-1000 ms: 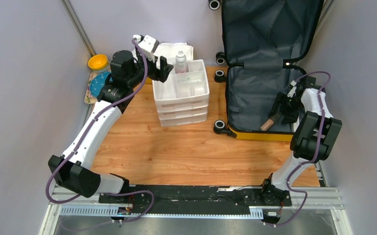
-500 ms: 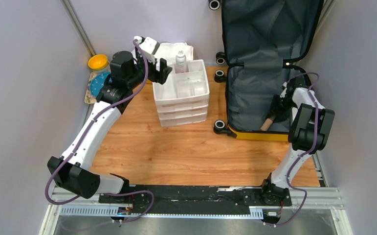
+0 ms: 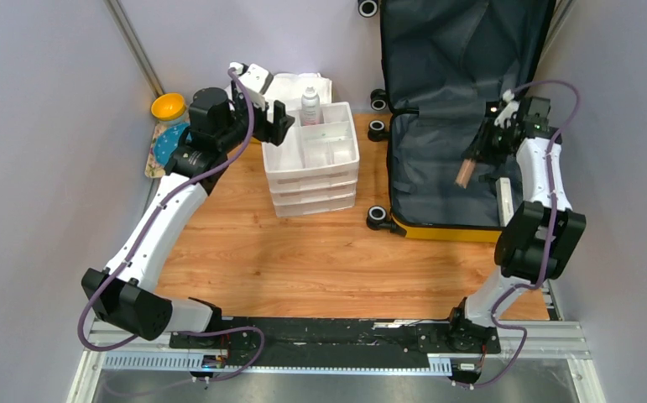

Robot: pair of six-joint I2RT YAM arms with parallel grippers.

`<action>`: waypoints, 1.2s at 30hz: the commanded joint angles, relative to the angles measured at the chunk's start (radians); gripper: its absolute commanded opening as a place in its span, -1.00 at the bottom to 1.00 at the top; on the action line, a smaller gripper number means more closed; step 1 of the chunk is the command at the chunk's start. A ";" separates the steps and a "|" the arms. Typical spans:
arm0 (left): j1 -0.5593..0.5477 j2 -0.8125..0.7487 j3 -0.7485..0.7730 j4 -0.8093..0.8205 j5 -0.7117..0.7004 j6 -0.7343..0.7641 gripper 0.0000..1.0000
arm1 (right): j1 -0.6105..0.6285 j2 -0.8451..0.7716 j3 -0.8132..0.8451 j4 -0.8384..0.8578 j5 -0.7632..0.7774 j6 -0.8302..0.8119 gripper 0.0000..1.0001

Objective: Open, take out, and arrange the luggage

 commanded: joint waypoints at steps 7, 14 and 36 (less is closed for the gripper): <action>0.125 0.040 0.062 0.028 0.014 -0.218 0.64 | 0.262 -0.160 0.309 0.570 -0.034 0.128 -1.00; 0.144 0.008 0.017 0.069 -0.004 -0.211 0.64 | 0.541 -0.021 0.509 0.715 0.092 0.041 -1.00; 0.193 -0.040 -0.029 0.091 -0.004 -0.214 0.65 | 0.779 0.079 0.308 0.736 0.145 -0.139 -1.00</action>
